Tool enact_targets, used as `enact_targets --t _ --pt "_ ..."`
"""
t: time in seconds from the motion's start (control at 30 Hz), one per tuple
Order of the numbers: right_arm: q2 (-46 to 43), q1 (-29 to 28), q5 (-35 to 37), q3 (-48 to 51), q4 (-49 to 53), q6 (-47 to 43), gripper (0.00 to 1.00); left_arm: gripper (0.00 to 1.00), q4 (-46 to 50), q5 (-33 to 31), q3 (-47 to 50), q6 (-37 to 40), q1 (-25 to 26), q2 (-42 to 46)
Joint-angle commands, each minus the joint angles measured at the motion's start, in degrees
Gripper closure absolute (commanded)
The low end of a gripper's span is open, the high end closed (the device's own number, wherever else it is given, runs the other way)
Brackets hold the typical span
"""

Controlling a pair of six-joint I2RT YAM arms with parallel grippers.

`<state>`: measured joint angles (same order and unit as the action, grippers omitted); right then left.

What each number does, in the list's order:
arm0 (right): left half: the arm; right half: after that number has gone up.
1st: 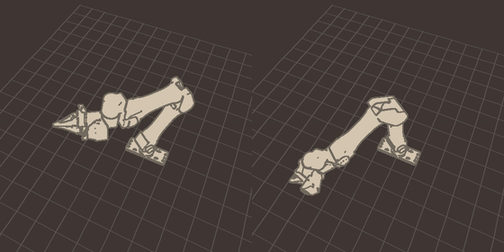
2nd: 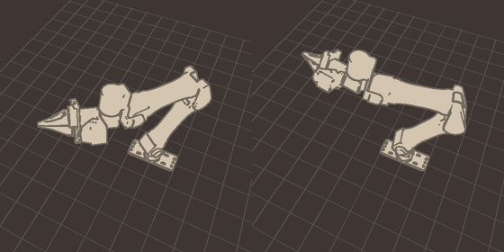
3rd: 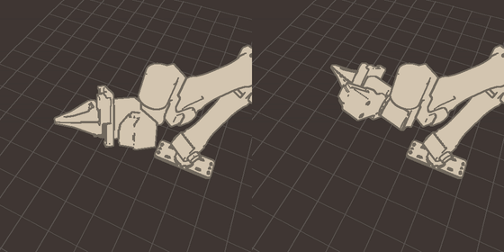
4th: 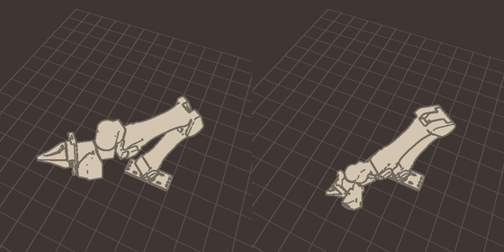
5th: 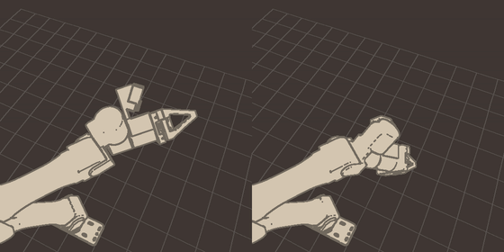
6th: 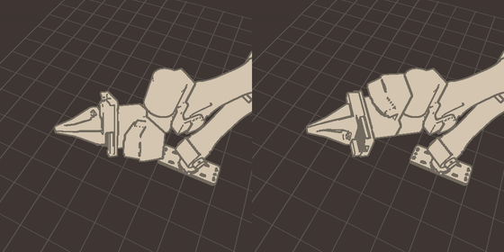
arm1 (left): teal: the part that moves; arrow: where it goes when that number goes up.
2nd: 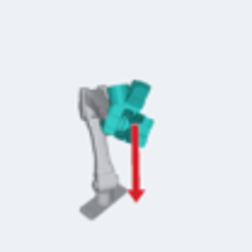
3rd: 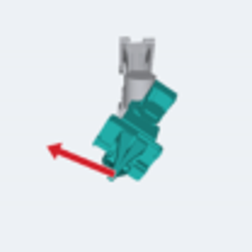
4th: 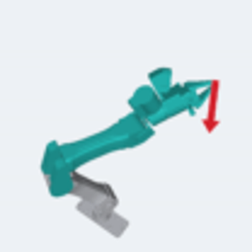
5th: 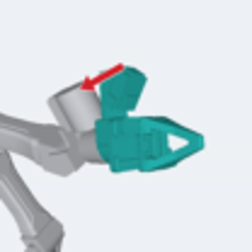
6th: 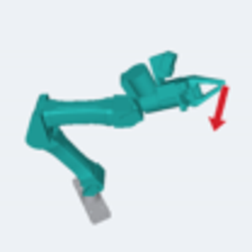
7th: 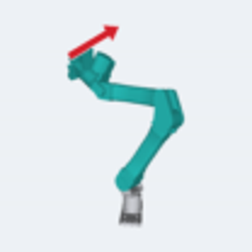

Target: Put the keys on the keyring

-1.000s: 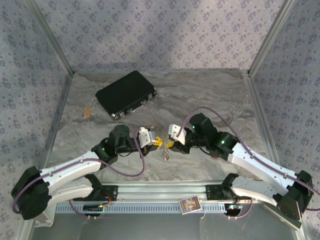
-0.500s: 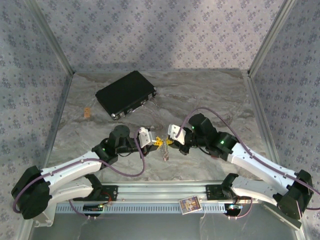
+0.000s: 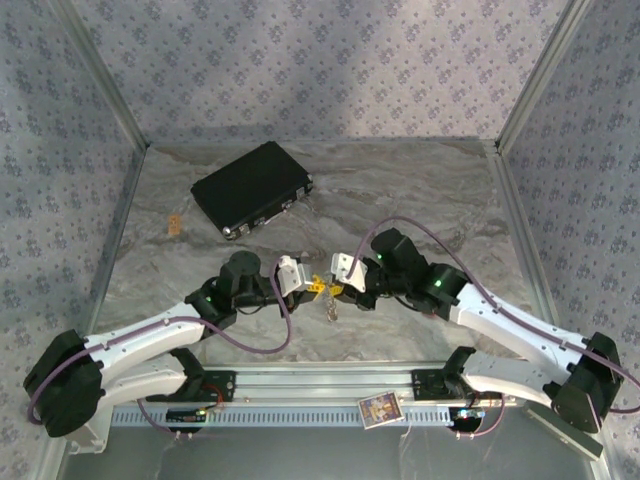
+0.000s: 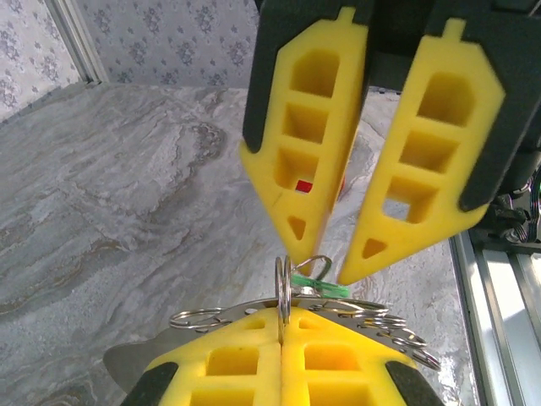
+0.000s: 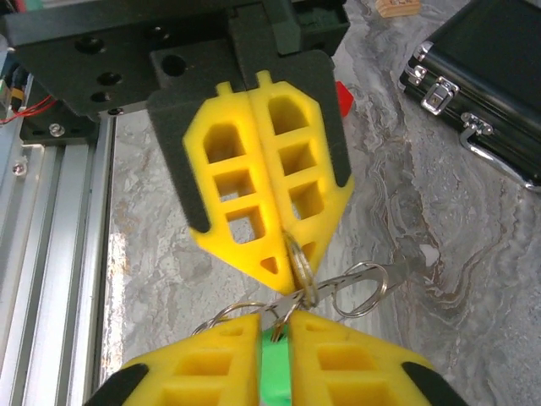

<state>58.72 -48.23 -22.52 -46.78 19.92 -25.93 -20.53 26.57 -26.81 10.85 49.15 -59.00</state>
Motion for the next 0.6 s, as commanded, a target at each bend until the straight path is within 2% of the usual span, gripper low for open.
enact_targets --t 0.0,0.13,0.23,0.37,0.57 --pt "-4.00 2.53 -3.94 1.42 -0.21 1.24 0.81 1.00 -4.45 1.53 -0.54 -0.22 0.13 0.37" --pt "-5.12 5.41 -9.03 2.72 -3.41 4.42 0.79 1.00 -4.48 2.03 -0.44 0.05 0.13 0.34" --pt "-4.00 5.29 -9.25 2.80 -5.72 6.04 0.78 1.00 -4.43 2.61 -0.61 -0.03 0.10 0.29" --pt "-2.40 4.72 -10.66 2.93 -8.64 7.61 0.70 1.00 -4.29 2.86 -0.66 0.05 0.15 0.29" --pt "-0.02 4.38 -10.68 3.08 -9.63 8.09 0.69 1.00 -5.24 3.14 -0.61 -0.12 0.15 -0.04"
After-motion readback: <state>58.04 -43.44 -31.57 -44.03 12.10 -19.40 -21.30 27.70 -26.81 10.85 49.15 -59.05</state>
